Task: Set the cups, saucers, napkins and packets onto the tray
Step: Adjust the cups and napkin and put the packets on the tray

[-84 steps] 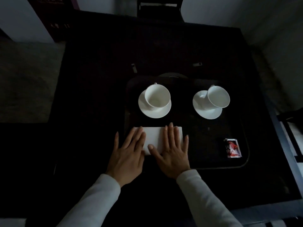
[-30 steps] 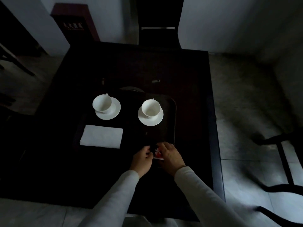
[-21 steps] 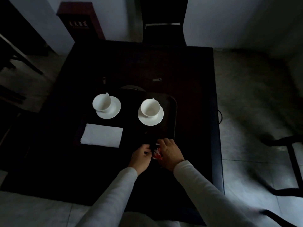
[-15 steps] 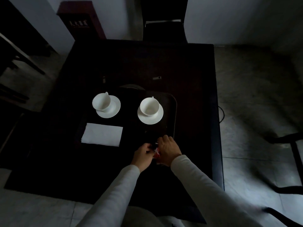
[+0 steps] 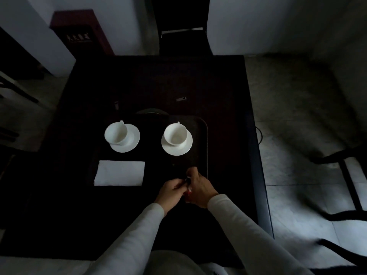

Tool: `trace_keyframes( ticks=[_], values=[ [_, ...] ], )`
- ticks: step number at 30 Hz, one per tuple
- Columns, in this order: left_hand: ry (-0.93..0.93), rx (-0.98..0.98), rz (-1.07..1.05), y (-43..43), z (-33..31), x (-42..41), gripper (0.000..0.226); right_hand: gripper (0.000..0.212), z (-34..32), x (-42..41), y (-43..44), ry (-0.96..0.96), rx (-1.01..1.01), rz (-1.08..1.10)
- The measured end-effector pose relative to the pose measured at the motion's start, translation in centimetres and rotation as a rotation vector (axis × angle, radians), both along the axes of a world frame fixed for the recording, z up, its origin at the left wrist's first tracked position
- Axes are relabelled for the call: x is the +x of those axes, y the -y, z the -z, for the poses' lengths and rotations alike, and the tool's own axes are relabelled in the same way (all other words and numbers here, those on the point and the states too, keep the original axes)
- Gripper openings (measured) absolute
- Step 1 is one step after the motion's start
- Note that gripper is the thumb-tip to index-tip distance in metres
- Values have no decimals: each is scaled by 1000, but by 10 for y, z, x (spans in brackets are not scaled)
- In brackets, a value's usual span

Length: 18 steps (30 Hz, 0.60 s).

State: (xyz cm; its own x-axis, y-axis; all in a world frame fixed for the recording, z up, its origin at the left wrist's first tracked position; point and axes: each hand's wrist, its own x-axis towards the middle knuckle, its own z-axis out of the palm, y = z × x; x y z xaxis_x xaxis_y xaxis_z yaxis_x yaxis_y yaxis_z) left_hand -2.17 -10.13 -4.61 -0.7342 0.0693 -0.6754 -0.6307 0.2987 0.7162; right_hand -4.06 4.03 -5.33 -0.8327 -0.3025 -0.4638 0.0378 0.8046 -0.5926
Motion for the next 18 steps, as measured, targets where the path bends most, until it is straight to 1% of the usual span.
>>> trace_keyframes(
  ticks=[3,5,8,10,12,15,18],
  values=[
    [-34,77,0,11,-8,-1,11,84,-15,2,6,-37,-98,75],
    [-54,110,-35,21,-14,-3,15,87,-27,4,10,-122,-136,60],
    [-86,141,-129,37,-28,-6,13,91,-47,6,18,-259,-107,-26],
    [-85,167,-186,46,-38,-5,14,91,-59,7,23,-261,-76,-56],
    [-87,215,-218,54,-48,-2,14,92,-73,9,28,-258,-107,-13],
    [-73,331,-267,65,-65,3,15,89,-90,12,34,-306,-173,1],
    [68,550,-304,75,-77,9,27,82,-105,15,35,-295,-196,15]
  ],
)
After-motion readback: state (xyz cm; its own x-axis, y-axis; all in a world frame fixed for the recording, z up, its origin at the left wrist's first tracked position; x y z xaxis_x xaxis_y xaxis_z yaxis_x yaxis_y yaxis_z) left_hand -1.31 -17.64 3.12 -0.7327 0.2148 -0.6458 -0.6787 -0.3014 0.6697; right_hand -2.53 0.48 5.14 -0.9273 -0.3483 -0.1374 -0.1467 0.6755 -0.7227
